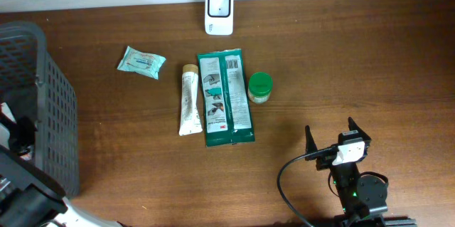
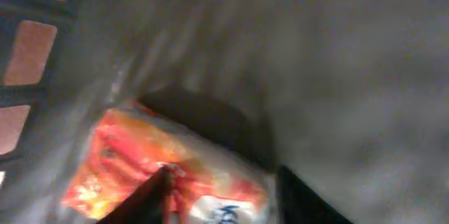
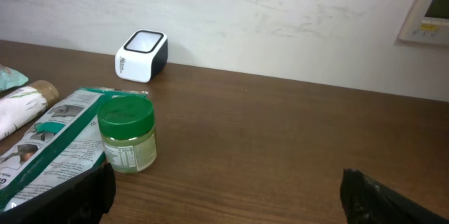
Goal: Scan the item barcode
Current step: 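Place the orange packet on the table and lift the left gripper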
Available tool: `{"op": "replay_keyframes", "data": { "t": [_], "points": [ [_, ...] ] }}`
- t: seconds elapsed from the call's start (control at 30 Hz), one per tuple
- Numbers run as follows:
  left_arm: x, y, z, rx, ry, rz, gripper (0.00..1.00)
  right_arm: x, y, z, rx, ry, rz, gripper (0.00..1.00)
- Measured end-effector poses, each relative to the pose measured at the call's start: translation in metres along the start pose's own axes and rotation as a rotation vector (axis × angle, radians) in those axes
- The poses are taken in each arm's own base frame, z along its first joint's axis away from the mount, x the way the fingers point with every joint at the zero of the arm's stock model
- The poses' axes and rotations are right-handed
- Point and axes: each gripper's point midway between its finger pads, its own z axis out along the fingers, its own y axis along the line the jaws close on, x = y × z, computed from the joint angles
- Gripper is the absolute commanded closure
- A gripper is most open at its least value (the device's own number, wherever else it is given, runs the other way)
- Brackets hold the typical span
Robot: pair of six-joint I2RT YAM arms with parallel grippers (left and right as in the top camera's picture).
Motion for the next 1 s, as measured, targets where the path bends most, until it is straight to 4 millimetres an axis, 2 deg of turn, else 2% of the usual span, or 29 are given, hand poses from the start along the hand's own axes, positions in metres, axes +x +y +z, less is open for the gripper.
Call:
{"op": "replay_keyframes", "data": {
  "t": [0.07, 0.3, 0.37, 0.4, 0.43, 0.47, 0.53, 0.57, 0.6, 0.63, 0.67, 0.7, 0.73, 0.77, 0.8, 0.83, 0.9, 0.93, 1.0],
  "points": [
    [0.000, 0.001, 0.000, -0.003, 0.000, -0.002, 1.00, 0.000, 0.000, 0.000, 0.000, 0.000, -0.001, 0.01],
    [-0.001, 0.001, -0.002, 0.003, -0.001, 0.002, 1.00, 0.000, 0.000, 0.000, 0.000, 0.000, -0.001, 0.02],
    [-0.002, -0.001, -0.013, 0.020, -0.013, 0.001, 1.00, 0.000, 0.000, 0.000, 0.000, 0.000, -0.001, 0.02],
    [-0.010, 0.001, -0.025, 0.018, -0.046, -0.011, 1.00, 0.000, 0.000, 0.000, 0.000, 0.000, -0.001, 0.02],
    [-0.022, 0.005, -0.042, 0.011, -0.099, -0.036, 1.00, 0.000, 0.000, 0.000, 0.000, 0.000, -0.001, 0.01],
    [-0.041, 0.011, -0.073, 0.008, -0.191, -0.070, 1.00, 0.000, 0.000, 0.000, 0.000, 0.000, -0.001, 0.02],
    [-0.086, 0.022, -0.173, 0.036, -0.474, -0.146, 1.00, 0.000, 0.000, 0.000, 0.000, 0.000, 0.000, 0.02],
    [-0.098, 0.024, -0.222, 0.059, -0.606, -0.167, 1.00, 0.000, 0.000, 0.000, 0.000, 0.000, -0.002, 0.02],
    [-0.102, 0.019, -0.262, 0.094, -0.706, -0.170, 1.00, 0.000, 0.000, 0.000, 0.000, 0.000, -0.001, 0.02],
    [-0.101, 0.010, -0.290, 0.126, -0.771, -0.160, 1.00, 0.000, 0.000, 0.000, 0.000, 0.000, 0.000, 0.02],
    [-0.097, -0.012, -0.326, 0.185, -0.843, -0.130, 1.00, 0.000, 0.000, 0.000, 0.000, 0.000, -0.001, 0.01],
    [-0.092, -0.032, -0.348, 0.237, -0.885, -0.094, 1.00, 0.000, 0.000, 0.000, 0.000, 0.000, -0.001, 0.02],
    [-0.083, -0.060, -0.364, 0.295, -0.894, -0.044, 1.00, 0.000, 0.000, 0.000, 0.000, 0.001, -0.001, 0.02],
    [-0.066, -0.108, -0.381, 0.395, -0.888, 0.052, 1.00, 0.000, 0.000, 0.000, 0.000, 0.000, -0.002, 0.02],
    [-0.055, -0.136, -0.386, 0.451, -0.866, 0.112, 1.00, 0.000, 0.000, 0.000, 0.000, 0.002, -0.001, 0.02],
    [-0.027, -0.178, -0.387, 0.527, -0.793, 0.213, 1.00, 0.000, 0.000, 0.000, 0.000, 0.001, -0.002, 0.02],
    [0.021, -0.235, -0.376, 0.595, -0.641, 0.379, 1.00, 0.000, 0.000, 0.000, -0.001, 0.001, -0.001, 0.02],
    [0.036, -0.253, -0.365, 0.593, -0.578, 0.433, 1.00, 0.000, 0.000, 0.000, -0.001, 0.000, -0.002, 0.02],
    [0.071, -0.288, -0.330, 0.563, -0.423, 0.554, 1.00, 0.000, 0.000, 0.000, -0.001, 0.000, -0.002, 0.02]
  ]
}}
